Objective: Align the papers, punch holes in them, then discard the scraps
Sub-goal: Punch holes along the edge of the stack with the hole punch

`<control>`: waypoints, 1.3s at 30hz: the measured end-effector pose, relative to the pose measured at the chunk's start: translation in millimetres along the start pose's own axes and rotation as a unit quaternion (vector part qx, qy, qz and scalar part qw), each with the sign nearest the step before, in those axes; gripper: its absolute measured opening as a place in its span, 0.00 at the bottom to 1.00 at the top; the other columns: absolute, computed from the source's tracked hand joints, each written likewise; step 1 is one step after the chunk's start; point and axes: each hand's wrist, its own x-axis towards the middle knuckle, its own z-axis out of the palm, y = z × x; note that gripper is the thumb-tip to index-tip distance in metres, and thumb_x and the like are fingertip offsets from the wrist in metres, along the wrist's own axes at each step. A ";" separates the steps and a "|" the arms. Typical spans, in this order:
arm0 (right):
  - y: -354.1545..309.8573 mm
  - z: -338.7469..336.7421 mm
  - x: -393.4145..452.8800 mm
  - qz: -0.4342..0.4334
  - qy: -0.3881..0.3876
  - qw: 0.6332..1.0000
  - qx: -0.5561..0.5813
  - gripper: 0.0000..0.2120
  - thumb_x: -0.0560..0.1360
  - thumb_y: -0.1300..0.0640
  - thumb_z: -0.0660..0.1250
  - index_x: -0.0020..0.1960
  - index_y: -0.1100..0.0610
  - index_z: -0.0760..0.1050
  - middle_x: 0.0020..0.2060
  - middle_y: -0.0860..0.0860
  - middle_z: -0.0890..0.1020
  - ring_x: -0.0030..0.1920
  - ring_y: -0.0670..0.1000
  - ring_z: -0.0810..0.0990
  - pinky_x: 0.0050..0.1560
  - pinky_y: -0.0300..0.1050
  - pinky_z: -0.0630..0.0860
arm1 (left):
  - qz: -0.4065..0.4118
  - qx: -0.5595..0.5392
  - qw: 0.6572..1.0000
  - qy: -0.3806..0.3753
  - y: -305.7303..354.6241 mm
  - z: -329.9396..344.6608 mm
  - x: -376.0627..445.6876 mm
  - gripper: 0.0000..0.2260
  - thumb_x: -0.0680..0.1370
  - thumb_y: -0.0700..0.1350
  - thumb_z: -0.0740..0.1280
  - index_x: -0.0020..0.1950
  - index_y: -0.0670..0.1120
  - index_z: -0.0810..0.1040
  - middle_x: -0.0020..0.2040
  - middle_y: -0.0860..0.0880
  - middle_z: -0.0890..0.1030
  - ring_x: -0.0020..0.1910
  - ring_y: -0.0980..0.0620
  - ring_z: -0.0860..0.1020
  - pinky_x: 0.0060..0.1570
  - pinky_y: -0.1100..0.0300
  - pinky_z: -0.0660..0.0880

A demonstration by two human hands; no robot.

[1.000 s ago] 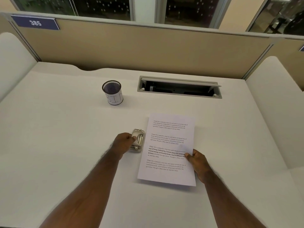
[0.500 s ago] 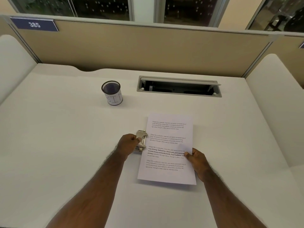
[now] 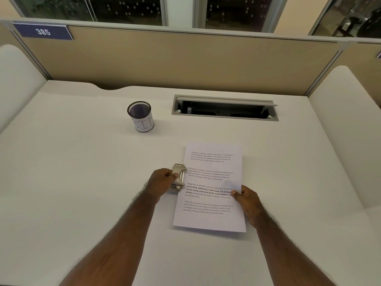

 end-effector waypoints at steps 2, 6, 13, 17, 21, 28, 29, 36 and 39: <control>-1.1 0.0 -1.0 -0.002 0.001 1.000 0.004 0.05 0.77 0.61 0.67 0.48 0.53 0.80 0.47 0.55 0.86 0.49 0.60 0.85 0.53 0.59 0.81 | 0.000 0.004 1.000 -0.009 1.9 3.6 -1.5 0.11 0.72 0.47 0.70 0.34 0.44 0.76 0.35 0.44 0.73 0.37 0.48 0.71 0.48 0.42 0.79; -1.3 -0.4 -1.1 -0.001 -0.002 1.000 0.015 0.05 0.76 0.62 0.67 0.48 0.55 0.80 0.49 0.57 0.86 0.48 0.60 0.84 0.54 0.60 0.81 | -0.010 0.015 1.000 -0.011 3.3 10.0 -2.5 0.11 0.72 0.48 0.70 0.33 0.45 0.75 0.34 0.45 0.73 0.36 0.48 0.71 0.50 0.40 0.78; -0.7 -1.2 -0.3 0.000 -0.008 1.000 0.007 0.06 0.77 0.61 0.67 0.52 0.58 0.80 0.50 0.57 0.86 0.51 0.62 0.84 0.54 0.60 0.81 | -0.034 -0.004 0.999 -0.005 5.9 13.6 -2.0 0.09 0.71 0.44 0.74 0.47 0.44 0.79 0.48 0.45 0.82 0.45 0.45 0.80 0.52 0.45 0.79; -0.8 -0.5 -1.2 -0.003 -0.011 1.000 0.007 0.06 0.77 0.61 0.67 0.52 0.57 0.80 0.50 0.57 0.86 0.51 0.61 0.84 0.53 0.59 0.81 | -0.107 -0.070 0.992 -0.016 8.6 12.2 5.5 0.25 0.65 0.43 0.78 0.60 0.43 0.76 0.56 0.41 0.81 0.52 0.42 0.83 0.55 0.44 0.80; -0.7 -1.1 -1.3 -0.004 -0.013 1.000 0.006 0.06 0.77 0.61 0.67 0.51 0.56 0.81 0.49 0.55 0.86 0.50 0.60 0.85 0.53 0.59 0.81 | -0.153 -0.087 0.983 -0.049 21.3 9.4 5.9 0.06 0.71 0.35 0.74 0.45 0.39 0.79 0.44 0.39 0.82 0.41 0.43 0.81 0.48 0.48 0.81; -0.6 -1.1 -1.8 -0.005 -0.013 1.000 0.004 0.06 0.77 0.61 0.66 0.52 0.57 0.81 0.49 0.55 0.86 0.49 0.59 0.85 0.52 0.57 0.82 | -0.195 -0.091 0.973 -0.079 29.5 2.8 12.0 0.05 0.71 0.32 0.73 0.44 0.36 0.79 0.39 0.38 0.82 0.36 0.45 0.81 0.29 0.56 0.82; -0.2 -1.1 -1.3 -0.005 -0.013 1.000 0.005 0.06 0.77 0.61 0.66 0.53 0.57 0.80 0.49 0.55 0.86 0.48 0.58 0.85 0.51 0.56 0.82 | -0.195 -0.092 0.973 -0.083 29.6 2.4 12.4 0.05 0.71 0.32 0.73 0.44 0.35 0.79 0.39 0.38 0.82 0.36 0.45 0.81 0.29 0.56 0.82; 1.9 -0.6 1.1 0.003 -0.007 1.000 0.010 0.06 0.76 0.61 0.67 0.52 0.57 0.81 0.49 0.56 0.86 0.49 0.60 0.85 0.52 0.58 0.81 | -0.181 -0.087 0.978 -0.045 16.7 7.4 20.8 0.05 0.70 0.32 0.74 0.43 0.35 0.80 0.42 0.37 0.81 0.39 0.42 0.80 0.52 0.42 0.80; 2.2 -1.2 0.9 0.003 -0.011 1.000 0.010 0.07 0.77 0.61 0.67 0.53 0.57 0.81 0.49 0.56 0.86 0.49 0.59 0.85 0.53 0.58 0.81 | -0.175 -0.098 0.979 -0.039 16.3 8.3 17.4 0.06 0.70 0.32 0.74 0.38 0.38 0.78 0.40 0.37 0.81 0.38 0.42 0.80 0.51 0.43 0.81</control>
